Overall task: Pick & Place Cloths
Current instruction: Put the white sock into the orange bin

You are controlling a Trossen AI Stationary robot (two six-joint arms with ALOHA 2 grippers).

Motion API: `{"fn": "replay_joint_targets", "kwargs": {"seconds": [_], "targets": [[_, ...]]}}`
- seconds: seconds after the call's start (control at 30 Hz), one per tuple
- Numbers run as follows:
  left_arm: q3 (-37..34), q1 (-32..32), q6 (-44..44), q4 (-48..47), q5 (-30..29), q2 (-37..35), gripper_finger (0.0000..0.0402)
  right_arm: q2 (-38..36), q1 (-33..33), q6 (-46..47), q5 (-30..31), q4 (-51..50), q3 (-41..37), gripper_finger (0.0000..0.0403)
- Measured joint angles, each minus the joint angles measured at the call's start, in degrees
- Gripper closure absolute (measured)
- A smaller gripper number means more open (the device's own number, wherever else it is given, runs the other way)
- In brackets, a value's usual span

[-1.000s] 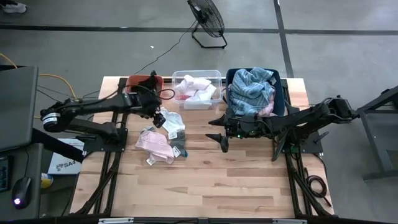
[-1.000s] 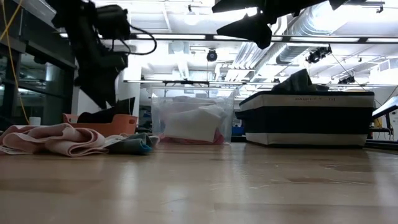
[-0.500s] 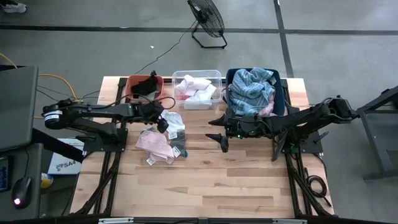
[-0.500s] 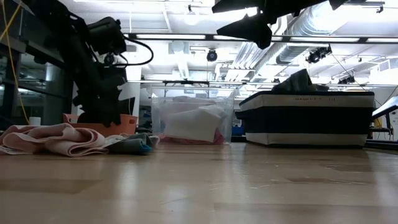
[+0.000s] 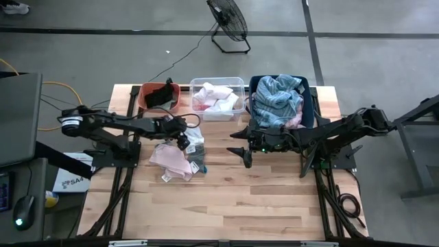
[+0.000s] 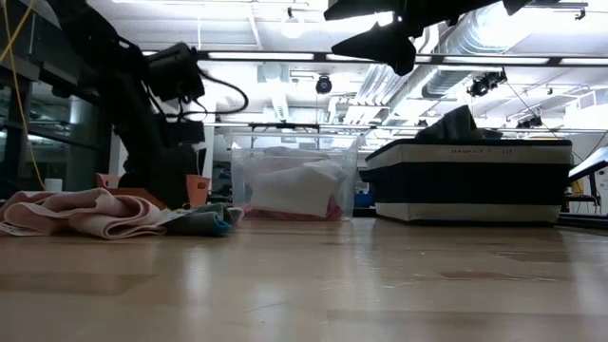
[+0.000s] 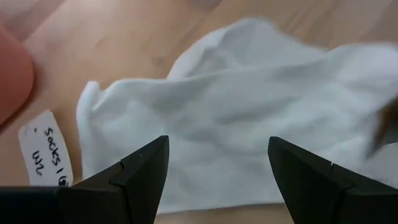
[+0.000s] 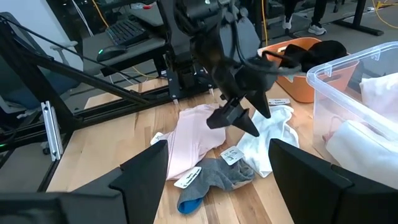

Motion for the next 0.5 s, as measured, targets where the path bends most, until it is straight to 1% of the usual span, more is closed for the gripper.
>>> {"fn": "replay_joint_targets", "kwargs": {"seconds": [0.27, 0.5], "targets": [[0.2, 0.0, 0.0, 1.7, -1.7, 5.4, 0.0132, 0.0, 0.0, 0.0, 0.0, -0.2, 0.0, 0.0133], [0.2, 0.0, -0.3, 3.0, -1.1, 6.4, 0.0132, 0.0, 0.0, 1.1, 0.0, -0.2, 0.0, 0.0133]]}}
